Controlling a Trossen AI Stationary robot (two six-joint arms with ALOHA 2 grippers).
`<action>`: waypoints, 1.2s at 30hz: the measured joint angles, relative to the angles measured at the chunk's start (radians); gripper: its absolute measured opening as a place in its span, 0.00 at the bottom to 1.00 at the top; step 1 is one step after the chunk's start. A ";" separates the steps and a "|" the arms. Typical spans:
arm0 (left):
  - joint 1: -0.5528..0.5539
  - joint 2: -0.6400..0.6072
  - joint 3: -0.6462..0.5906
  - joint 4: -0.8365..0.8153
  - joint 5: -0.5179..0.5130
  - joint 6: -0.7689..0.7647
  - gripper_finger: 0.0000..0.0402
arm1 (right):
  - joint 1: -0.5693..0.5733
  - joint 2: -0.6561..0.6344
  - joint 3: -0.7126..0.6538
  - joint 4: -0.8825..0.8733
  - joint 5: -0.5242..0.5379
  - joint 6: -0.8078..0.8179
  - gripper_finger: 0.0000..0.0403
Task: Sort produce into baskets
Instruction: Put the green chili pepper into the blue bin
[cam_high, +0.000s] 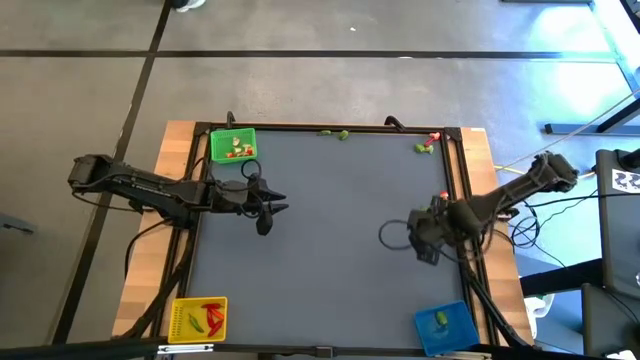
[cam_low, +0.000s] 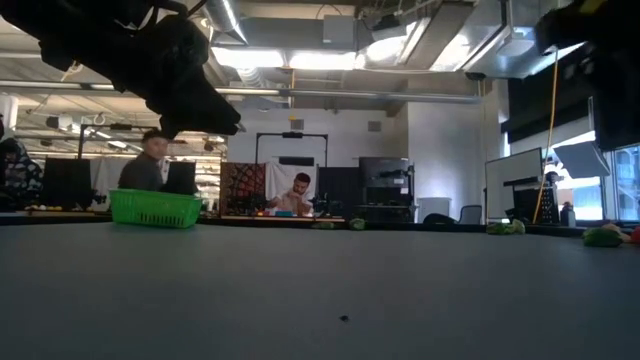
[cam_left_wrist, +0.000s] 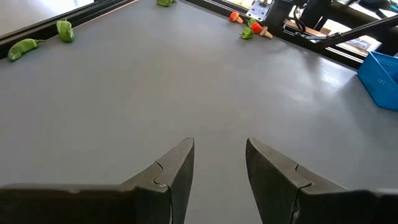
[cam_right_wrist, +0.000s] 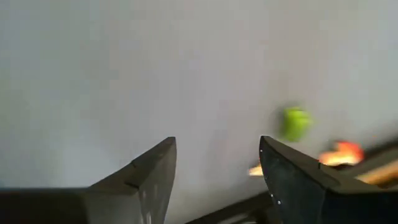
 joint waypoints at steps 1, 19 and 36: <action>0.001 0.000 0.000 0.000 0.000 0.001 0.35 | -0.028 0.000 0.000 -0.019 0.028 -0.016 0.57; 0.010 0.000 0.000 0.003 -0.004 0.005 0.35 | -0.521 0.000 0.000 -0.094 0.169 -0.323 0.75; 0.011 0.000 0.000 0.002 -0.009 0.016 0.35 | -0.920 0.001 0.000 0.010 0.134 -0.687 0.72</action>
